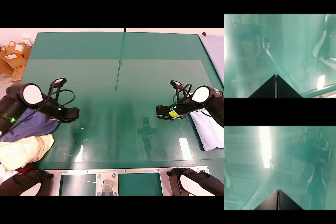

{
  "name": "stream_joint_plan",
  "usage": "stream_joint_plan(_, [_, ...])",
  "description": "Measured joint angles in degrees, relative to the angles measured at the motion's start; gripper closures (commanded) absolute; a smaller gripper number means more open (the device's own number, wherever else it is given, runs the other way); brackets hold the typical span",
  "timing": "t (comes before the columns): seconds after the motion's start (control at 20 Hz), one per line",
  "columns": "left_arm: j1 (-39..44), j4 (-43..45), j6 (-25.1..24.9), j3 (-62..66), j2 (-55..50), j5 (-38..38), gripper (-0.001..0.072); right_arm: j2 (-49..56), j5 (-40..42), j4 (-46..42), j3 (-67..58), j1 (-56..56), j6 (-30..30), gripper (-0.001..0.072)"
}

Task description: Fold the shirts.

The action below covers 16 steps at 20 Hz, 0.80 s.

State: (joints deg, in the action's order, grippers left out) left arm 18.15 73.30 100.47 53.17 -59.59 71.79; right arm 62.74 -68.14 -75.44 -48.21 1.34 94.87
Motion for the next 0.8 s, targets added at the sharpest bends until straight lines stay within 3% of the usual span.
stream_joint_plan(0.2, [0.0,0.5,-0.3,0.0,0.0,0.3,0.0685,0.0,0.0,0.0,0.0,0.0,0.0,0.0697])
stream_joint_plan(0.25, [0.0,1.4,-0.3,0.0,0.0,0.5,0.0551,0.0,0.0,0.0,0.0,0.0,0.0,0.0697])
stream_joint_plan(0.3, [0.0,2.9,-0.3,0.0,0.0,0.8,0.0095,0.0,0.0,0.0,0.0,0.0,0.0,0.0697])
stream_joint_plan(0.35, [0.0,5.0,-0.3,0.0,0.0,1.1,-0.0013,0.0,0.0,0.0,0.0,0.0,0.0,0.0696])
stream_joint_plan(0.6, [-3.2,25.8,1.9,-1.2,-0.2,1.7,-0.0013,0.0,0.0,0.0,0.0,0.0,0.0,0.0696])
stream_joint_plan(0.8, [-11.5,31.8,1.9,-4.4,-2.4,-3.3,-0.0013,0.0,0.0,0.0,0.0,0.0,0.0,0.0697])
